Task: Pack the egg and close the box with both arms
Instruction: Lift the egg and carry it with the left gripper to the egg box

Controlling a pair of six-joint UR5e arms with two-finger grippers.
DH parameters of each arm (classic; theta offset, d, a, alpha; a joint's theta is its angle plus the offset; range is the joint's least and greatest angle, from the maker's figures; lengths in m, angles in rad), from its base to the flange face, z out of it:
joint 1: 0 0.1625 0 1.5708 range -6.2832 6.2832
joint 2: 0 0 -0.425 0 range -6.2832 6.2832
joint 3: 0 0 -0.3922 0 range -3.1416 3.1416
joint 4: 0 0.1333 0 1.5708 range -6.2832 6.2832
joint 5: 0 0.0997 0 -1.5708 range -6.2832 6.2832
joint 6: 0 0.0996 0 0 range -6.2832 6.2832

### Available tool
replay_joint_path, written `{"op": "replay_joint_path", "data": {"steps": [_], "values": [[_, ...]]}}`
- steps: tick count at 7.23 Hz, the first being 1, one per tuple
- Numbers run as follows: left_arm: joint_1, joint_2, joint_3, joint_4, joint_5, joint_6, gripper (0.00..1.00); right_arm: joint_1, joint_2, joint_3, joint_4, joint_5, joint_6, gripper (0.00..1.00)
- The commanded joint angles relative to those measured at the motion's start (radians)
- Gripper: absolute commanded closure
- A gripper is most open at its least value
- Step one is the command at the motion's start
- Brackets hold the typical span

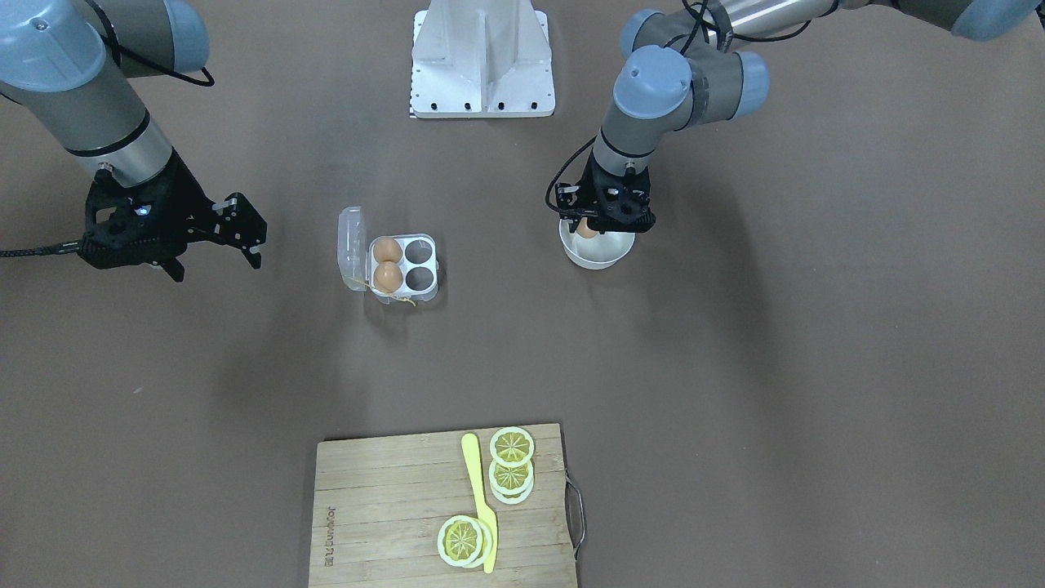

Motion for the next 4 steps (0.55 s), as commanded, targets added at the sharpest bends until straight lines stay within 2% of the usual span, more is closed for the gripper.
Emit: {"op": "replay_joint_path", "data": {"steps": [1,2,4], "values": [[-0.014,-0.013,-0.028,-0.046,0.057,0.006,1.00,0.000,0.000,0.002,0.000,0.000,0.000,0.00],[-0.014,-0.010,-0.022,-0.135,0.063,0.000,1.00,0.000,0.000,0.002,0.000,0.000,0.000,0.00],[-0.002,-0.062,0.008,-0.181,0.118,0.003,1.00,0.000,0.000,0.002,0.000,0.000,0.000,0.00]]}}
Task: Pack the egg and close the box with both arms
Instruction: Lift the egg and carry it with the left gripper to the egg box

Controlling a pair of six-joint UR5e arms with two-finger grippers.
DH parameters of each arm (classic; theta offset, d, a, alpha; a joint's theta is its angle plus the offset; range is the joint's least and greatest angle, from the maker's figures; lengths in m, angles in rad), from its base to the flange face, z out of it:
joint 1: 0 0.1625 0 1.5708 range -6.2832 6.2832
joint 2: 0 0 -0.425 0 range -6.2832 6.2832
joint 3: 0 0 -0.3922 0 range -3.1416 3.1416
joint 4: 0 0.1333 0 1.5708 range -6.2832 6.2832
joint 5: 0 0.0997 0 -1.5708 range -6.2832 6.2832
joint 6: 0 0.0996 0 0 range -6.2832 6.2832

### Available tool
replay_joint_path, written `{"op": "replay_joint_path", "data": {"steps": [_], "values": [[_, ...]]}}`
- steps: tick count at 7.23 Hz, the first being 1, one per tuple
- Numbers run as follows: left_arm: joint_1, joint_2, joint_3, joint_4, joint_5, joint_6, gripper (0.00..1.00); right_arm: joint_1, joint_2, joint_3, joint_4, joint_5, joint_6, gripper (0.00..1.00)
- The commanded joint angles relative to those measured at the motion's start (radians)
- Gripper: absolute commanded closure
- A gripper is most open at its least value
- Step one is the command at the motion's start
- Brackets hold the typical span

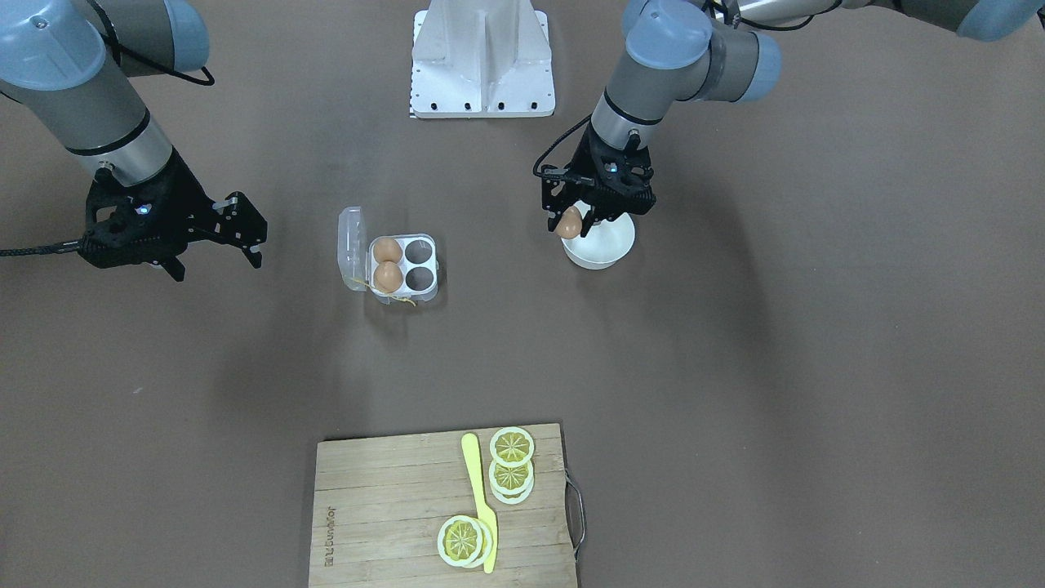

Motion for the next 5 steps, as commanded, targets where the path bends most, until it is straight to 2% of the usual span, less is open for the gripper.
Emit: {"op": "replay_joint_path", "data": {"steps": [1,2,3,4,5], "values": [[0.011,-0.069,0.061,-0.062,0.049,0.012,1.00,0.000,0.002,0.000,0.002,0.000,0.000,0.00],[0.014,-0.095,0.102,-0.126,0.059,0.091,1.00,0.000,0.000,0.000,0.002,0.000,0.000,0.00],[0.016,-0.096,0.141,-0.230,0.064,0.318,1.00,0.000,0.002,0.000,0.000,0.000,0.000,0.00],[0.025,-0.094,0.200,-0.370,0.070,0.368,1.00,0.000,0.000,0.000,0.000,0.000,0.000,0.00],[0.032,-0.126,0.307,-0.544,0.072,0.371,1.00,0.000,0.000,-0.001,0.000,0.000,0.000,0.00]]}}
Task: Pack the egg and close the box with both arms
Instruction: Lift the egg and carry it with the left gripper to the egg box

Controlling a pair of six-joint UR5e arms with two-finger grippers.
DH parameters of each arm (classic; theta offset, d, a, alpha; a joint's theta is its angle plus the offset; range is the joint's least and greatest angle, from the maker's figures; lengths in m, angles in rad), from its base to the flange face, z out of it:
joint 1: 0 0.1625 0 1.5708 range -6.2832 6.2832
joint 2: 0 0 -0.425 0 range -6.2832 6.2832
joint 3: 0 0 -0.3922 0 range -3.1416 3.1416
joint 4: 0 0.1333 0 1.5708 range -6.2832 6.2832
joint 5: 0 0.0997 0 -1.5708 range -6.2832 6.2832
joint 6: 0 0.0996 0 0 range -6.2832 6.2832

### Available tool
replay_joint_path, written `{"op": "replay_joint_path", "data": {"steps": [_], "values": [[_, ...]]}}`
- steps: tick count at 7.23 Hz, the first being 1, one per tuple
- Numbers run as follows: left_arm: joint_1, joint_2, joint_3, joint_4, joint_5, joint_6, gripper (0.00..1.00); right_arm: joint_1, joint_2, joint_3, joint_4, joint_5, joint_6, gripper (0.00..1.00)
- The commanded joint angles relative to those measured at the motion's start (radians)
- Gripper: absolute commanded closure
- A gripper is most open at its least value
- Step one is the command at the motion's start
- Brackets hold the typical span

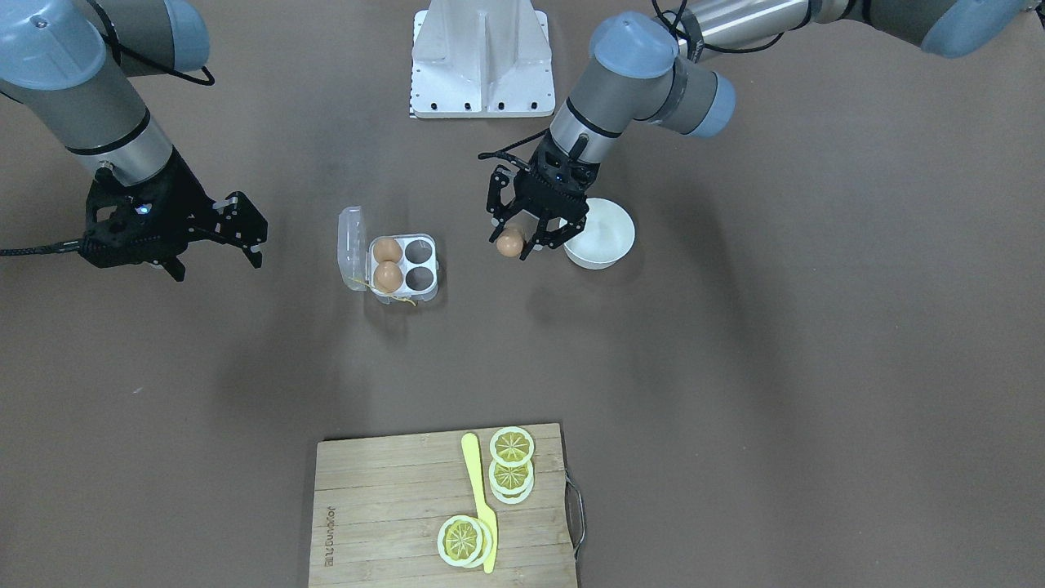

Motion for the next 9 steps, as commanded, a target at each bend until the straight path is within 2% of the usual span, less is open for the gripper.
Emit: {"op": "replay_joint_path", "data": {"steps": [1,2,3,5,6,9], "values": [[0.041,-0.070,0.192,-0.316,0.039,0.057,1.00,0.000,0.001,-0.001,0.000,0.000,0.000,0.00],[0.069,-0.110,0.225,-0.376,0.084,0.109,1.00,0.000,0.001,-0.001,0.001,0.000,0.000,0.00],[0.072,-0.137,0.230,-0.395,0.089,0.131,1.00,0.000,0.001,-0.001,0.001,0.000,0.000,0.00],[0.092,-0.173,0.364,-0.568,0.106,0.132,1.00,0.000,0.001,0.000,0.004,0.000,0.002,0.00],[0.132,-0.175,0.387,-0.589,0.177,0.192,1.00,0.000,-0.001,0.000,0.006,0.000,0.000,0.00],[0.153,-0.171,0.394,-0.590,0.192,0.247,1.00,0.000,-0.001,-0.001,0.004,0.000,0.000,0.00]]}}
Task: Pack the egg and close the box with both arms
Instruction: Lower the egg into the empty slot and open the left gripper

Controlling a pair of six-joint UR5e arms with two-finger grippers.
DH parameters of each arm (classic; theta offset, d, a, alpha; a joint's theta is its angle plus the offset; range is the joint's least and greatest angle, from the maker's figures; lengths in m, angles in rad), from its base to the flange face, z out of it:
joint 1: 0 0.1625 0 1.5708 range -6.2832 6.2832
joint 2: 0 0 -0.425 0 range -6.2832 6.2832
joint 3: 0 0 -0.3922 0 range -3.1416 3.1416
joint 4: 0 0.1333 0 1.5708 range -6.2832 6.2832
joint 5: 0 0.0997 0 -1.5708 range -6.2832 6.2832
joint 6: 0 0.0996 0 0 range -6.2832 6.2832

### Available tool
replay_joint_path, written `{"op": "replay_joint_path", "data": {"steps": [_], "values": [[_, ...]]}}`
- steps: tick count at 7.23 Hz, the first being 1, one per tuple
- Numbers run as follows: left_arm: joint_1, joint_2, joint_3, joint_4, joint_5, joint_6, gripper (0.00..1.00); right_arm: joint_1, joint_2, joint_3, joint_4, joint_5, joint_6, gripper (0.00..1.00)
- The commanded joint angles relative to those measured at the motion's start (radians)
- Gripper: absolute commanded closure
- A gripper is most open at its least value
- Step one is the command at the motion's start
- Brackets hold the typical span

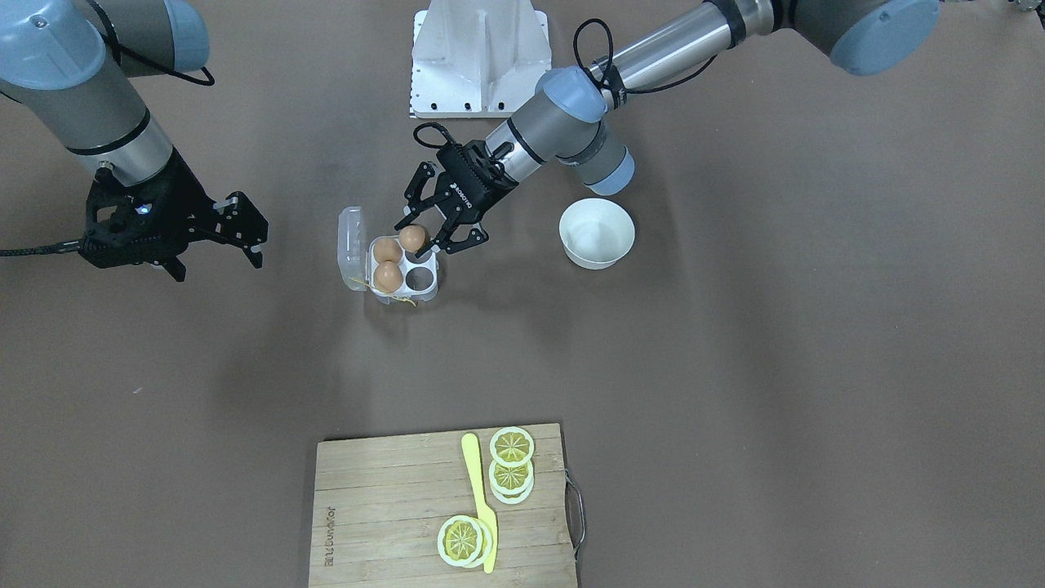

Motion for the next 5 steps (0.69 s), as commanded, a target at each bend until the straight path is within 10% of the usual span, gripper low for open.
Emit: {"op": "replay_joint_path", "data": {"steps": [1,5], "values": [[0.008,0.001,0.005,-0.003,0.006,0.010,1.00,0.000,0.000,0.000,0.000,0.000,0.000,0.00],[0.010,-0.021,0.038,-0.001,0.037,0.009,1.00,0.000,0.001,0.000,0.000,0.000,0.001,0.00]]}}
